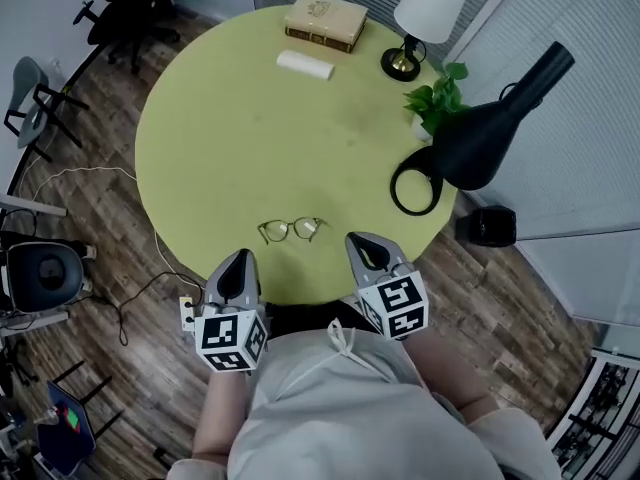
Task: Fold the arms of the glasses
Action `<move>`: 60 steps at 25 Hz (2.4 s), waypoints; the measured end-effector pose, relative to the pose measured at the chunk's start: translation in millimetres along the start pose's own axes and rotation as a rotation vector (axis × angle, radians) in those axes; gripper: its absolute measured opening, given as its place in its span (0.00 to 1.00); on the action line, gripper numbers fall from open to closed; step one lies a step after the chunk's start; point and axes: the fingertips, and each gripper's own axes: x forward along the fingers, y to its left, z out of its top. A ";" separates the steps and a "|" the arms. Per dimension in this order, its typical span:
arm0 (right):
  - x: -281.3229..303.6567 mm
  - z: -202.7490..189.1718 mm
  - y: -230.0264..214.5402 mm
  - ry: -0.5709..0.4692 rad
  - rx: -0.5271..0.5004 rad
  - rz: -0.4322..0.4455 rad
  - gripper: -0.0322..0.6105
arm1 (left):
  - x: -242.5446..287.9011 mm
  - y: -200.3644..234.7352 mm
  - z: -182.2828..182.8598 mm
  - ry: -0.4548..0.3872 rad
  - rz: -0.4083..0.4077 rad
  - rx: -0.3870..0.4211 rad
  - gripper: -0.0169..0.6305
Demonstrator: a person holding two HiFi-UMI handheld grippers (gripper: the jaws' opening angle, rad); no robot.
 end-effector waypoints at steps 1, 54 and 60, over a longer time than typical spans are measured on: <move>4.0 -1.7 -0.3 0.013 0.003 0.000 0.05 | 4.0 1.6 -1.3 0.007 -0.007 0.002 0.04; 108.6 -67.6 25.2 0.420 -0.830 0.344 0.07 | 111.9 38.0 -54.8 0.210 -0.253 -0.139 0.04; 108.1 -65.8 26.9 0.425 -0.826 0.345 0.07 | 119.0 24.5 -60.7 0.253 -0.312 -0.093 0.04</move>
